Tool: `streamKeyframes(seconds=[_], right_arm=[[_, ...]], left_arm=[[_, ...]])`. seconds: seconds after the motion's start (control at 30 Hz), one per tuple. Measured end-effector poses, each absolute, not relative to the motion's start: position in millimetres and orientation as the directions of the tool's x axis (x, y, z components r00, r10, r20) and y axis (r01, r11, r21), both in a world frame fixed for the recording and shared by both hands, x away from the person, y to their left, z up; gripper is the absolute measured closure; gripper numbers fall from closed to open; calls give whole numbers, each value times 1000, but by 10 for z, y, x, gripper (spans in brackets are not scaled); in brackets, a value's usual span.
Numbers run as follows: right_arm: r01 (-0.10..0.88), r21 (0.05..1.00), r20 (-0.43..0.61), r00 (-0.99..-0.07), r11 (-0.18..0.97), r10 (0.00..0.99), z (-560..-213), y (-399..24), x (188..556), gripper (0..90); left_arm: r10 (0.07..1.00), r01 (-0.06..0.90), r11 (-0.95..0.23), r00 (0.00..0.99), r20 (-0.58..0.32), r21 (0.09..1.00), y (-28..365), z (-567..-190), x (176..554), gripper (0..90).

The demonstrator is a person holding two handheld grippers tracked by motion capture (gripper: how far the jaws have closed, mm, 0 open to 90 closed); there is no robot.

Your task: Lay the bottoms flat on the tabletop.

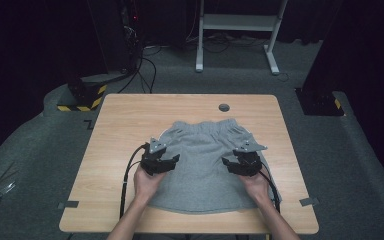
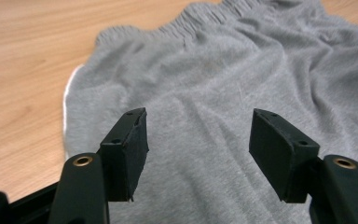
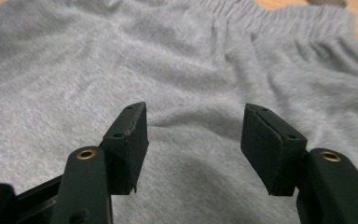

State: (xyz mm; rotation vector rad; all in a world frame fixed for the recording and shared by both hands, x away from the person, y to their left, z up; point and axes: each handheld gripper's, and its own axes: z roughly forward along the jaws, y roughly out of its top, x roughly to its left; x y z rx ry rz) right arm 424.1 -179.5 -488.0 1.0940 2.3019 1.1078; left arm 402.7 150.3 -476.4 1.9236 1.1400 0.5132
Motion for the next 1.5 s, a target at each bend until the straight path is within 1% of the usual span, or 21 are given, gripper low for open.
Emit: streamKeyframes(seconds=[0.3, 0.43, 0.77, 1.07, 1.27, 1.5], right_arm=[[474, 803, 10, -617, 361, 787, -4768, -1937, 4173, 411], [478, 813, 28, -602, 332, 798, -4738, -2006, 4150, 411], [454, 842, 39, -590, 291, 806, -4653, -2133, 4092, 412], [459, 848, 51, -570, 266, 820, -4658, -2278, 4013, 412], [462, 851, 60, -557, 249, 828, -4656, -2365, 3978, 412], [460, 857, 65, -539, 230, 840, -4664, -2472, 3920, 412]], left_arm=[[864, 510, -218, 497, -78, 832, 1657, -4640, 3917, 371], [868, 509, -195, 487, -95, 838, 1733, -4598, 3875, 372], [874, 486, -173, 477, -94, 856, 1849, -4525, 3780, 372], [882, 484, -167, 463, -90, 859, 1959, -4527, 3708, 371], [890, 479, -132, 443, -109, 868, 2050, -4534, 3631, 371], [899, 484, -119, 424, -113, 867, 2163, -4557, 3574, 370]])
